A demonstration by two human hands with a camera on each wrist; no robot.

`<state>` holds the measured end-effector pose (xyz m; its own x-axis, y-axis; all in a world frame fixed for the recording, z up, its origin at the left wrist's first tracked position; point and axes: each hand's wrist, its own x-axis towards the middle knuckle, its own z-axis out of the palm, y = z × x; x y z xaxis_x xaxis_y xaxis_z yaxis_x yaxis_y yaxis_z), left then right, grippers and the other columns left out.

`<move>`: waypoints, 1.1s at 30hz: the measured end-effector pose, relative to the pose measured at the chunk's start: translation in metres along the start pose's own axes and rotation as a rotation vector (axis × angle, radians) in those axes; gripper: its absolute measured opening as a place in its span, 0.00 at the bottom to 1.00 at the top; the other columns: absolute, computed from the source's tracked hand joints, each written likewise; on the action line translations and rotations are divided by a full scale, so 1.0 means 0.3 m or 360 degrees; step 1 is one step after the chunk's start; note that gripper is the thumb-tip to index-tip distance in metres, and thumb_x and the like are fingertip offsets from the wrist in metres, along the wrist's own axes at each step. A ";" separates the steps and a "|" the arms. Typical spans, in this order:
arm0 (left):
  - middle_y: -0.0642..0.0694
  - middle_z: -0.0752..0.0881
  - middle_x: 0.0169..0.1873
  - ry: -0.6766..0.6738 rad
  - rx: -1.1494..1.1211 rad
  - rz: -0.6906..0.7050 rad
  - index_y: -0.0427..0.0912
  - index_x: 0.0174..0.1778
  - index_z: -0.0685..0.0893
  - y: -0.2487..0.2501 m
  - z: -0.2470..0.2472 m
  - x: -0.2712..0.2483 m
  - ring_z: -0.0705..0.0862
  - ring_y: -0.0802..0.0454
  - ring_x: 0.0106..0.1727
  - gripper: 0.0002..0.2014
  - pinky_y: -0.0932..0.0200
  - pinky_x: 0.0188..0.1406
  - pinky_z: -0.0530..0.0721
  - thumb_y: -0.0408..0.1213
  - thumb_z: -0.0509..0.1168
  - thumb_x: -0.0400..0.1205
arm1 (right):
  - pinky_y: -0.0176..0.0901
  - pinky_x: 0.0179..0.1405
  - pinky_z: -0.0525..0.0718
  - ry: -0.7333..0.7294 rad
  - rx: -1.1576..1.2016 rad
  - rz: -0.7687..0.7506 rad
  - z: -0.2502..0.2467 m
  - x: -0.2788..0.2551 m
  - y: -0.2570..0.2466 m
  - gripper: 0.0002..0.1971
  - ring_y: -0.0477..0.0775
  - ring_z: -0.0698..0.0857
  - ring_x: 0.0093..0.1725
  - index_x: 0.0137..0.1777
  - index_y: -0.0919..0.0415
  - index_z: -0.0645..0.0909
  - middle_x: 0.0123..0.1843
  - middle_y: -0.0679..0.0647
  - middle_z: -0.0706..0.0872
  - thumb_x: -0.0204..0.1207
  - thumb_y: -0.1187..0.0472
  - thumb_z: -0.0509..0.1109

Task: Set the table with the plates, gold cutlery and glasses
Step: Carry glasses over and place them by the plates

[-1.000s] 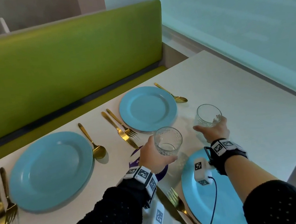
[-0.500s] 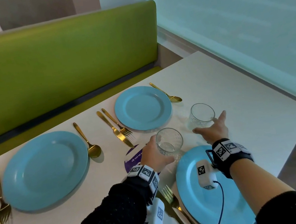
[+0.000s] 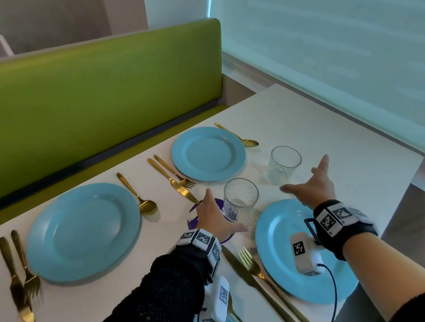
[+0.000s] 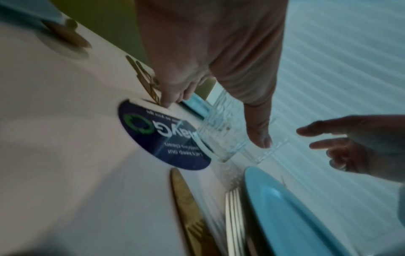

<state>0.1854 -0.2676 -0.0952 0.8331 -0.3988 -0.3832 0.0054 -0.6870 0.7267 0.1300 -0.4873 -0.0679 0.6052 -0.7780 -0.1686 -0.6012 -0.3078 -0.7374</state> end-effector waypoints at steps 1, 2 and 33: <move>0.41 0.57 0.82 0.0019 0.0001 0.0001 0.38 0.83 0.43 -0.010 -0.020 -0.027 0.55 0.42 0.83 0.64 0.47 0.80 0.60 0.52 0.80 0.63 | 0.60 0.66 0.80 -0.0001 -0.0011 -0.0010 -0.008 -0.038 -0.007 0.64 0.65 0.78 0.69 0.83 0.48 0.37 0.81 0.58 0.65 0.60 0.59 0.84; 0.40 0.61 0.80 0.0046 -0.0032 0.0008 0.38 0.83 0.45 -0.024 -0.041 -0.056 0.59 0.41 0.81 0.63 0.46 0.80 0.63 0.53 0.80 0.62 | 0.61 0.66 0.80 -0.0007 -0.0013 -0.0022 -0.014 -0.082 -0.013 0.63 0.65 0.79 0.69 0.83 0.48 0.37 0.81 0.58 0.65 0.61 0.59 0.83; 0.25 0.75 0.69 0.1886 -0.0897 -0.0727 0.23 0.70 0.72 -1.226 -0.852 -1.229 0.73 0.31 0.71 0.21 0.45 0.72 0.69 0.23 0.56 0.79 | 0.55 0.64 0.83 -0.1302 -0.0421 -0.0646 0.869 -1.675 -0.441 0.48 0.57 0.79 0.69 0.80 0.51 0.58 0.77 0.54 0.71 0.63 0.59 0.82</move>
<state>0.0175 0.2875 -0.0755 0.6628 0.7344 -0.1458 0.3851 -0.1674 0.9075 0.0415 0.0871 -0.0561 0.9112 0.0092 -0.4119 -0.3030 -0.6624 -0.6852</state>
